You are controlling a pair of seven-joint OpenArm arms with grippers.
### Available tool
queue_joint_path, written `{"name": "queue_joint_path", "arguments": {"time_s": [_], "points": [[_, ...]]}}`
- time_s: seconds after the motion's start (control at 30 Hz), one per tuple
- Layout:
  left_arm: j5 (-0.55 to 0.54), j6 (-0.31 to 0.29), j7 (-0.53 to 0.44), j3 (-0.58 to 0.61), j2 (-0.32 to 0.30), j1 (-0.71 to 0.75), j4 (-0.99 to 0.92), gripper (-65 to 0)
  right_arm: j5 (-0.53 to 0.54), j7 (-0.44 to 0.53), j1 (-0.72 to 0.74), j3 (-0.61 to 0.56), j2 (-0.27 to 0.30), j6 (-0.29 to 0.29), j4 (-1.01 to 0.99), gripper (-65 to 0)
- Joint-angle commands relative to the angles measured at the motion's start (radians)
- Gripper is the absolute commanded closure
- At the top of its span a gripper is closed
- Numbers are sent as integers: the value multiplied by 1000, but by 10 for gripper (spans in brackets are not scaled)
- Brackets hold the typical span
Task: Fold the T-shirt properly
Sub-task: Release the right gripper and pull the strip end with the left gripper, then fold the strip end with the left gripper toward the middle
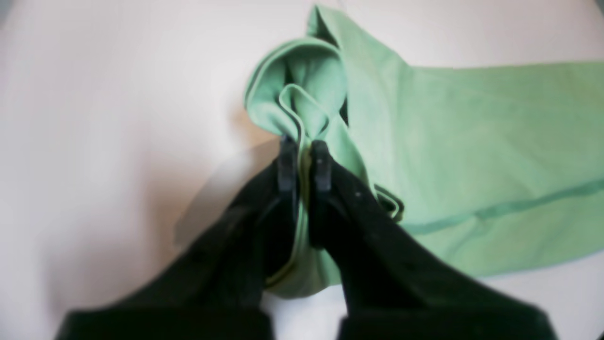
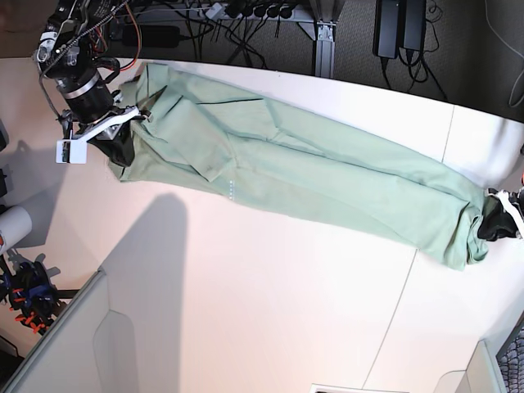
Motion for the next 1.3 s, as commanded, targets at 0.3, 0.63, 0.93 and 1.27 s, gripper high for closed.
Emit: {"name": "queue_joint_path", "arguments": {"time_s": [0.3,0.63,0.93,1.27], "points": [[140,72,-100,-4,-74,-161,-61,0,8,33,8,8,10,0,19,0],[140,71,-76,159,-46,-96,203,0,8,34,5,8,0,0,19,0],[279,129,-19,385,98,-66,296,0,7,33,5,8,0,0,19,0],[277,138,-16,446,190,-61,249,0,8,21,5,8,0,0,19,0]]}}
